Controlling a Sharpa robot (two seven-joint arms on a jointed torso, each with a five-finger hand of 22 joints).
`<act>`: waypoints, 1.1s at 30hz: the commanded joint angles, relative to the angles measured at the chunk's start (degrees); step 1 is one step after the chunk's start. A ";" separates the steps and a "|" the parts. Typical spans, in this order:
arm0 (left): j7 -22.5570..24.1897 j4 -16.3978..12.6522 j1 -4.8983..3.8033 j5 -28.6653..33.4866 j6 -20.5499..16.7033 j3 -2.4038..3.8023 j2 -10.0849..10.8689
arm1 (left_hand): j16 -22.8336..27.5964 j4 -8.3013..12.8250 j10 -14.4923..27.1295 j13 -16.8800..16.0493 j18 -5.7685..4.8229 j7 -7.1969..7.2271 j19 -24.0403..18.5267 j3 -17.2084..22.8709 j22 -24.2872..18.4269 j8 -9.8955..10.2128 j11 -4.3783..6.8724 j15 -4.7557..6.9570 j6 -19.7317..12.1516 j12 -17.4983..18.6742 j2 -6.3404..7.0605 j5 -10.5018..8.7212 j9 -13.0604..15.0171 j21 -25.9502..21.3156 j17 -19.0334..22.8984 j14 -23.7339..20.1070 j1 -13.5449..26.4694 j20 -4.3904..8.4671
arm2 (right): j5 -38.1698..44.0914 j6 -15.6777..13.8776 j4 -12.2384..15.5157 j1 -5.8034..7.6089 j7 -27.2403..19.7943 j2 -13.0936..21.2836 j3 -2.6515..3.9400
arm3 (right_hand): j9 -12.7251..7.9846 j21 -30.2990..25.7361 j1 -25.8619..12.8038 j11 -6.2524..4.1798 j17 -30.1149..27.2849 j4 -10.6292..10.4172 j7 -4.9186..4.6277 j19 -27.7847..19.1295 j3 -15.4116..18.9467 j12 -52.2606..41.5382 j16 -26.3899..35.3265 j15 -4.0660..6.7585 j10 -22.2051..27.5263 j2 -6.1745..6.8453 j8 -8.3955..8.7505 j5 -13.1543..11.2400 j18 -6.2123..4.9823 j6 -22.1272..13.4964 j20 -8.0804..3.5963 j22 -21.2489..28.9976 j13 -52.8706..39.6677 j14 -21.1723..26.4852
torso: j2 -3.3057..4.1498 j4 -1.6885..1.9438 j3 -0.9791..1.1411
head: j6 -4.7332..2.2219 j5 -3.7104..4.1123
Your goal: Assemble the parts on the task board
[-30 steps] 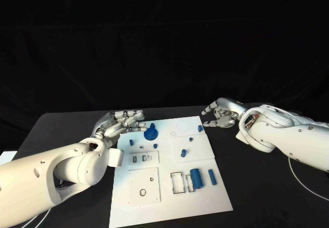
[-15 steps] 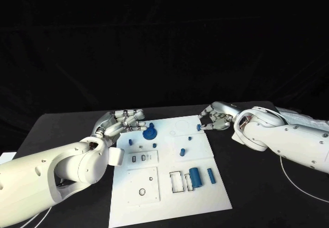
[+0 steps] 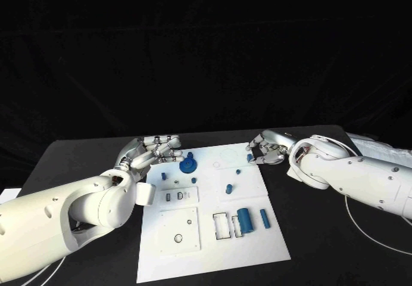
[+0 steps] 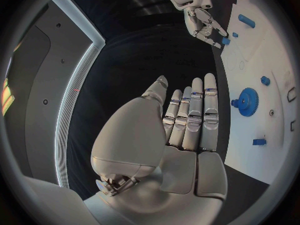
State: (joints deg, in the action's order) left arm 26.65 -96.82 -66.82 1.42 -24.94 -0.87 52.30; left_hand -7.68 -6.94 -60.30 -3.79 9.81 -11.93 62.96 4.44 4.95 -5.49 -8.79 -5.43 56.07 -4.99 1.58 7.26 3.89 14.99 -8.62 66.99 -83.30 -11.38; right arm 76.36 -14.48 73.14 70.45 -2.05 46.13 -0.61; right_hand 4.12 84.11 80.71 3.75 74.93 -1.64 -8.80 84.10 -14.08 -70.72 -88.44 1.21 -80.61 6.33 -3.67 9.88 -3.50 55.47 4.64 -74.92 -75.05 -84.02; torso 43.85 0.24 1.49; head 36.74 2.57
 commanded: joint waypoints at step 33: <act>0.43 -0.04 -0.01 0.11 1.07 0.04 0.00 | 0.50 0.53 -0.21 0.06 0.68 -0.15 0.59 0.13 -0.10 0.42 -0.18 -0.19 0.07 0.46 -0.58 -0.19 -0.06 -0.41 -0.11 0.44 -0.08 0.04 | 2.12 3.27 -2.81 -0.55 1.50 -1.96 0.01 | 0.33 0.53 -0.57 -0.93 12.41 1.39 0.80 0.84 -2.83 -2.07 -0.26 0.16 -1.18 -1.71 -0.95 -0.37 0.96 4.37 -0.04 -2.82 -3.27 -5.37 | -0.06 0.01 0.07 | 0.53 0.01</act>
State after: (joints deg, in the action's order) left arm 26.61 -96.76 -66.81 1.45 -24.89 -0.87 52.35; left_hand -7.31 -6.71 -60.30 -3.79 9.80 -11.93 63.17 4.67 4.90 -5.26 -8.79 -5.63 56.07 -4.77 1.58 7.26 3.89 14.77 -8.65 67.19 -83.30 -11.17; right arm 77.72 -12.50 70.38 70.00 -0.86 44.26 -0.56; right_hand 4.38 84.33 80.37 2.93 74.91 -0.19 -8.06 84.10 -16.68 -72.51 -88.44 1.22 -81.44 4.81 -4.41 9.65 -3.50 59.49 4.64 -74.95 -75.07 -84.03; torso 43.79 0.23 1.54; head 37.23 2.57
